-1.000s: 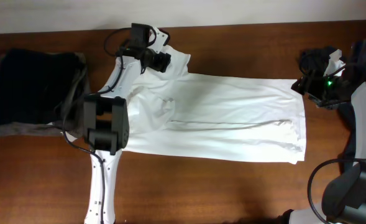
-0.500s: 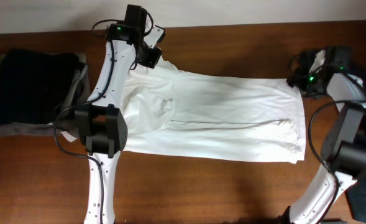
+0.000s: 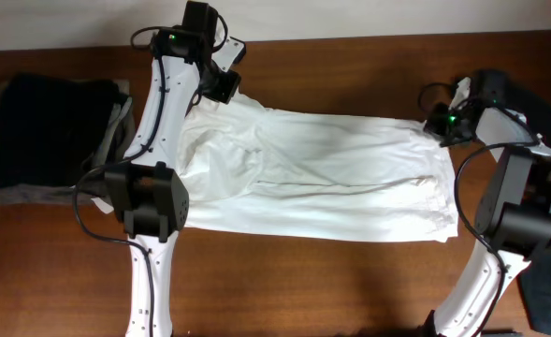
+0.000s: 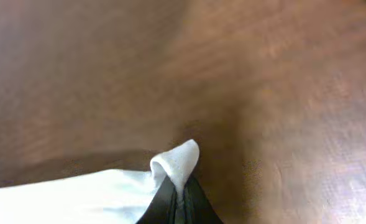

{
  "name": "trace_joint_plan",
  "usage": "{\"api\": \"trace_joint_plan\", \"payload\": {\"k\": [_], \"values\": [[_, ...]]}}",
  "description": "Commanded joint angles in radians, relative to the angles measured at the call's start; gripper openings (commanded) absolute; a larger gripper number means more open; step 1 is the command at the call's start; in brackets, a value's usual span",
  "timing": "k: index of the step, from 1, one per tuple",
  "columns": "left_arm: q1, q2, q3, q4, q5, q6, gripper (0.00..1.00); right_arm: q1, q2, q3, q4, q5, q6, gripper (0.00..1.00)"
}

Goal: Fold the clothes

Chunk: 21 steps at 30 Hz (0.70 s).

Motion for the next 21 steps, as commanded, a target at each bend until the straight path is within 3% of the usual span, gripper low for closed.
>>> {"api": "trace_joint_plan", "payload": {"k": [1,5,7,10,17,21], "values": [[0.002,-0.093,0.017,-0.018,-0.056,-0.005,0.0,-0.029,-0.149,0.007,-0.114,0.003,-0.022,0.04],[0.002,-0.144,0.017,-0.127,-0.115,-0.005,0.0,-0.029,-0.294,0.007,-0.277,0.01,-0.025,0.04],[0.002,-0.144,0.016,-0.262,-0.114,-0.006,0.0,-0.03,-0.351,0.007,-0.367,0.016,-0.025,0.04],[0.005,-0.143,0.0,-0.4,-0.114,-0.046,0.0,-0.031,-0.36,0.005,-0.52,0.173,-0.025,0.04],[0.005,-0.143,-0.337,-0.401,-0.051,-0.074,0.0,-0.031,-0.359,0.003,-0.709,0.344,-0.009,0.04],[0.005,-0.143,-0.474,-0.336,-0.051,-0.074,0.0,-0.031,-0.359,-0.144,-0.641,0.324,-0.009,0.04]]}}
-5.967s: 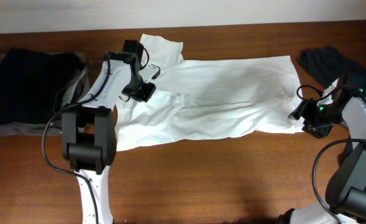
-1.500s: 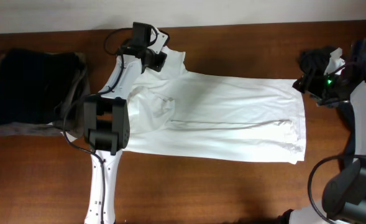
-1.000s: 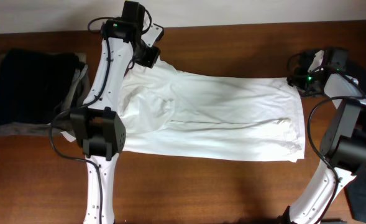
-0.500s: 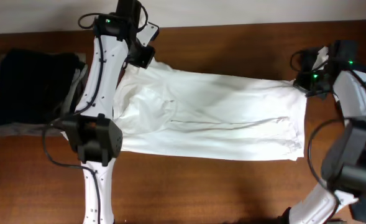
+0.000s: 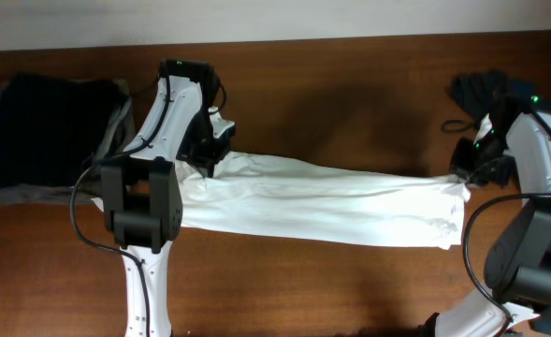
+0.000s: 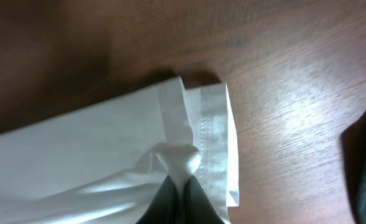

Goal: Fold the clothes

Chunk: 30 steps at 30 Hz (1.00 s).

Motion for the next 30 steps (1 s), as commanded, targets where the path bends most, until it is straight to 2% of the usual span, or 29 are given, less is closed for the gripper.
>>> {"api": "trace_joint_plan", "payload": {"k": [1,4,13,14,15,16,17,21,23,25,26,27,29,30], "values": [[0.005,-0.021,-0.035,0.04,-0.009,-0.01,0.01,-0.005,-0.021,-0.113,0.055,0.006,0.008,0.05],[0.005,-0.021,-0.035,0.018,-0.009,-0.01,0.01,-0.009,-0.021,-0.175,0.065,0.012,0.008,0.04],[0.005,-0.021,-0.035,-0.084,-0.049,-0.014,0.02,-0.055,-0.021,-0.176,0.023,0.041,0.019,0.05],[0.005,-0.021,-0.035,-0.09,-0.049,-0.014,0.11,-0.055,-0.021,-0.176,0.017,0.041,0.019,0.13],[0.005,-0.021,-0.035,-0.09,-0.05,-0.014,0.35,-0.058,-0.021,-0.176,0.02,0.042,0.019,0.32],[0.006,-0.022,-0.035,-0.09,-0.051,-0.013,0.44,-0.059,-0.021,-0.176,0.024,0.042,0.019,0.41],[0.01,-0.022,-0.035,-0.09,-0.054,-0.013,0.47,-0.069,-0.021,-0.175,0.024,0.041,0.019,0.51],[0.045,-0.066,-0.034,-0.086,-0.054,-0.013,0.47,-0.114,-0.021,-0.173,0.005,-0.008,0.019,0.58],[0.087,-0.099,-0.034,0.008,-0.051,-0.014,0.47,-0.157,-0.021,-0.172,0.045,-0.25,-0.095,0.58],[0.116,-0.095,-0.045,0.162,0.067,-0.013,0.45,-0.184,-0.021,-0.172,0.076,-0.491,-0.188,0.56],[0.116,-0.094,-0.073,0.246,0.086,-0.006,0.41,-0.183,-0.021,-0.172,0.076,-0.56,-0.224,0.54],[0.116,-0.094,-0.108,0.298,0.085,-0.006,0.37,-0.174,-0.021,-0.172,0.065,-0.535,-0.225,0.54],[0.119,-0.094,-0.258,0.423,0.042,-0.006,0.15,-0.174,-0.021,-0.172,0.061,-0.352,-0.129,0.55],[0.124,-0.094,-0.327,0.484,0.002,-0.006,0.09,-0.174,-0.021,-0.178,0.069,-0.246,-0.081,0.55]]}}
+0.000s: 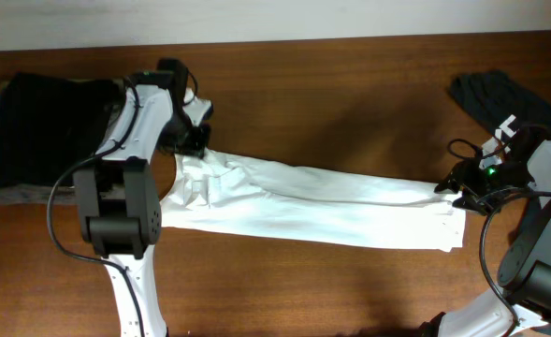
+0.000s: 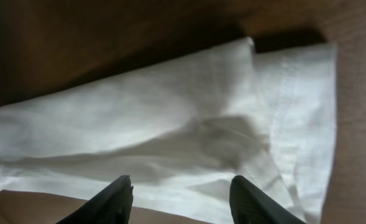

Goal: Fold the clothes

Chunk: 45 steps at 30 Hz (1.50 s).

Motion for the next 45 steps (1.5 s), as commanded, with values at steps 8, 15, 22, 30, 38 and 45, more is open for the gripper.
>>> {"api": "trace_joint_plan", "payload": {"k": [8,15,22,30,38,45], "values": [[0.084,-0.01,-0.234,0.232,-0.076,-0.109,0.01,0.104,-0.018,-0.212,0.239,0.293,0.086,0.09],[0.084,-0.01,-0.069,0.171,-0.048,-0.109,0.15,0.034,-0.019,-0.039,0.154,0.205,-0.002,0.42],[0.065,-0.01,0.444,-0.309,0.038,-0.054,0.13,-0.063,-0.019,0.031,-0.014,-0.022,-0.087,0.41],[-0.053,-0.01,-0.203,-0.027,0.047,-0.034,0.01,0.199,-0.018,-0.375,0.388,0.175,0.381,0.04],[0.085,-0.01,-0.394,0.445,-0.116,-0.192,0.0,0.268,-0.021,-0.371,0.785,-0.023,0.297,0.29],[0.085,-0.013,-0.078,0.187,-0.098,-0.188,0.37,-0.023,-0.012,-0.008,0.163,-0.069,-0.07,0.48]]}}
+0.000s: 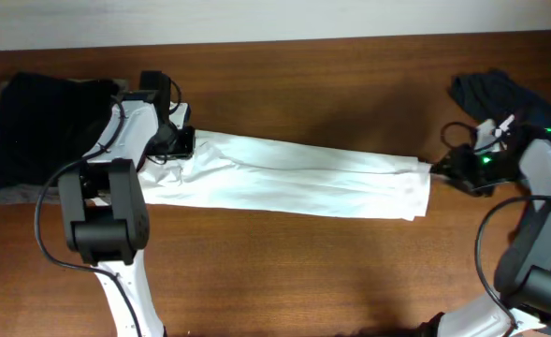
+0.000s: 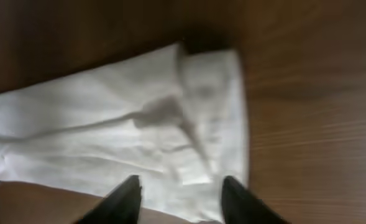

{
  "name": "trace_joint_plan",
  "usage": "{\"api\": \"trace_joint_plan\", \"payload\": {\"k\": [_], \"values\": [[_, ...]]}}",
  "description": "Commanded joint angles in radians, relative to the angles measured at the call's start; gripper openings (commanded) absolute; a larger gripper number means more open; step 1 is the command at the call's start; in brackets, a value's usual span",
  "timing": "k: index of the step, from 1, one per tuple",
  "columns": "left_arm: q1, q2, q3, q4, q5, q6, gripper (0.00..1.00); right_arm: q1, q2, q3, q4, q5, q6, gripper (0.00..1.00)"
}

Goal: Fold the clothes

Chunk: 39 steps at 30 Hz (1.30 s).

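Observation:
A white garment [image 1: 284,178] lies across the wooden table [image 1: 303,271] as a long narrow strip, folded lengthwise. My left gripper [image 1: 180,142] is at its far left end, on the top edge of the cloth, and looks shut on it. My right gripper [image 1: 442,169] is just off the strip's right end. In the right wrist view the right gripper [image 2: 181,186] is open, with the white garment's hemmed end [image 2: 189,118] lying flat below and nothing between its dark fingers [image 2: 128,196]. That view is blurred.
A stack of dark folded clothes [image 1: 46,131] sits on a grey piece at the far left. A dark crumpled garment [image 1: 495,94] lies at the back right, behind my right arm. Bare wood runs along the front and the back of the strip.
The white strip has shifted to the left, and its right end now lies short of my right gripper. The left gripper is a little further left. The right gripper stays open.
Both grippers held the far corners of the spread white garment. Then they had brought that edge forward, making a long strip. Then the right gripper stood open over the right end. Now the strip lies further left and straighter.

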Motion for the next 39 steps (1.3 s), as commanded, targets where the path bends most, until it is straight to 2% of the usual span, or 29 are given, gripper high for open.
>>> {"api": "trace_joint_plan", "payload": {"k": [1,3,6,7,10,11,12,14,15,17,21,24,27,30,32,35,37,38,39], "values": [[0.015,0.045,0.2,-0.121,-0.036,0.009,0.43,-0.076,0.037,-0.021,0.002,0.021,-0.066,0.51],[0.015,0.045,0.319,-0.193,0.014,0.014,0.5,-0.06,0.103,-0.05,0.021,0.015,-0.083,0.56],[0.015,0.045,0.47,-0.317,0.019,0.031,0.5,-0.025,0.206,-0.053,0.023,-0.095,-0.171,0.66],[0.015,0.045,0.533,-0.371,0.028,0.038,0.5,0.001,0.244,-0.055,0.024,-0.096,-0.183,0.73],[0.015,0.045,0.615,-0.432,0.03,0.045,0.5,0.085,0.301,-0.055,0.032,-0.111,-0.201,0.73],[0.015,0.044,0.616,-0.45,0.03,0.046,0.5,0.113,0.302,-0.056,0.039,-0.11,-0.2,0.66],[0.015,0.043,0.616,-0.472,0.03,0.054,0.5,0.14,0.302,-0.056,0.047,-0.116,-0.195,0.39],[0.015,0.039,0.616,-0.486,0.03,0.061,0.5,0.144,0.301,-0.055,0.05,-0.119,-0.196,0.22],[0.015,0.037,0.616,-0.491,0.03,0.061,0.5,0.131,0.291,-0.047,0.048,-0.121,-0.192,0.08],[0.015,0.027,0.616,-0.503,0.03,0.061,0.5,0.082,0.234,-0.022,0.035,-0.107,-0.154,0.04],[0.016,-0.038,0.616,-0.498,0.029,0.068,0.49,-0.053,0.022,0.019,-0.01,0.0,-0.057,0.04],[0.021,-0.084,0.616,-0.498,0.029,0.068,0.49,-0.014,-0.111,0.047,-0.037,-0.018,-0.033,0.04],[0.021,-0.131,0.616,-0.498,0.026,0.088,0.5,0.225,-0.186,0.067,-0.034,-0.006,0.085,0.04],[0.021,-0.152,0.616,-0.498,0.026,0.091,0.5,0.503,-0.132,0.064,0.039,0.151,0.234,0.04],[0.021,-0.153,0.616,-0.499,0.026,0.091,0.5,0.625,-0.068,0.064,0.096,0.187,0.309,0.04],[0.021,-0.153,0.616,-0.499,0.026,0.091,0.5,0.801,0.055,0.064,0.282,0.184,0.439,0.04],[0.021,-0.153,0.616,-0.499,0.026,0.09,0.5,0.871,0.103,0.064,0.392,0.18,0.475,0.04],[0.021,-0.153,0.616,-0.499,0.026,0.09,0.5,0.9,0.124,0.064,0.425,0.179,0.485,0.13],[0.021,-0.153,0.616,-0.501,0.026,0.09,0.5,0.912,0.137,0.064,0.444,0.179,0.49,0.43]]}}
